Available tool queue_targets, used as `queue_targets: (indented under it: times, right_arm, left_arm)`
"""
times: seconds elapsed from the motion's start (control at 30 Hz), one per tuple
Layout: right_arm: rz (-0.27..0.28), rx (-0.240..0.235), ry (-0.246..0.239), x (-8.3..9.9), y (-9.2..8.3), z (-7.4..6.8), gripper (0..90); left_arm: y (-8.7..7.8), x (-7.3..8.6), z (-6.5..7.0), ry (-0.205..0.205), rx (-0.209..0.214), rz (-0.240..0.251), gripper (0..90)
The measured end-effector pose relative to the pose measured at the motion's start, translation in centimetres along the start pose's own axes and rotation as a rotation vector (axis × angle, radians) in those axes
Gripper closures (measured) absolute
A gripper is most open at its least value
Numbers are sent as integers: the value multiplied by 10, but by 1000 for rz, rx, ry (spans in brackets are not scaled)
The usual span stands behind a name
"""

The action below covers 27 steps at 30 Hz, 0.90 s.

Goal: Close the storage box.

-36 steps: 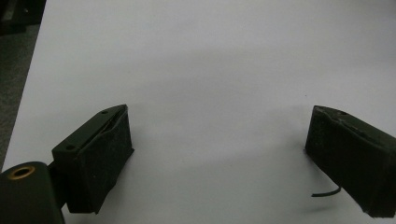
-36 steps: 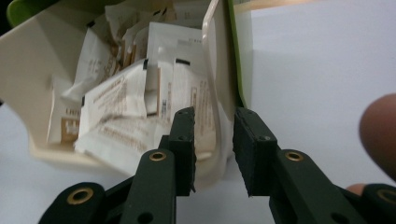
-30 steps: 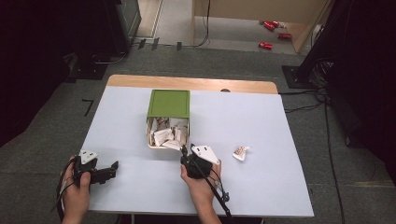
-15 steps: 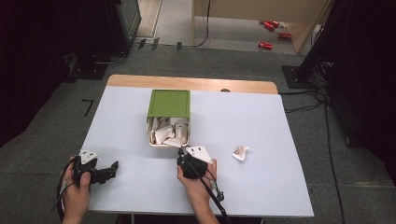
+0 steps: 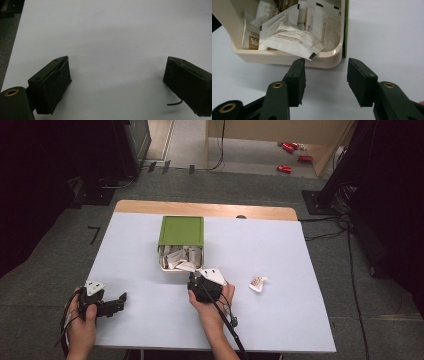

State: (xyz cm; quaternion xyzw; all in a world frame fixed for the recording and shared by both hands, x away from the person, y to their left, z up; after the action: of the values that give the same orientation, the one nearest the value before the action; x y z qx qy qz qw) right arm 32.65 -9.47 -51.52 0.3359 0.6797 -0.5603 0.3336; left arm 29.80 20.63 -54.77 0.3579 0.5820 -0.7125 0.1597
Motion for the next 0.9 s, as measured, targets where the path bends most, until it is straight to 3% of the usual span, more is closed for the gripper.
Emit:
queue_targets:
  times: [0.23,0.47,0.53,0.57,0.63,0.73,0.9]
  right_arm:
    - [-8,29,1,-9,8,9,470]
    - [-16,28,-9,-11,11,12,457]
    - [-11,37,-18,-11,11,12,408]
    - [-17,34,-21,-11,10,12,342]
    - [-46,-18,-21,-10,9,10,265]
    - [-76,-77,-77,-8,4,7,171]
    - [-99,-52,-118,-10,-8,14,174]
  left_arm:
    - [0,0,0,0,0,0,77]
    - [0,0,0,0,0,0,77]
    - [0,0,0,0,0,0,77]
    - [0,0,0,0,0,0,77]
    - [0,0,0,0,0,0,77]
    - [0,0,0,0,0,0,77]
    - [0,0,0,0,0,-1,76]
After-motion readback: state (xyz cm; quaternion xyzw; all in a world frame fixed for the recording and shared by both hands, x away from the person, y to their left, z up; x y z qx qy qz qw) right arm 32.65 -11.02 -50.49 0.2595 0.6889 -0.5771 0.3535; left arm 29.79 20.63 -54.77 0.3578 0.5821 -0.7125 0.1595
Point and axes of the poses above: each handheld gripper's, and its own axes: y roughly forward along the jaws, x roughly out of its underside, z roughly to its right, the point moved 7 cm from there along y, roughly forward along the jaws, and after that the axes turned 6 degrees about x, right-handed, at the moved point
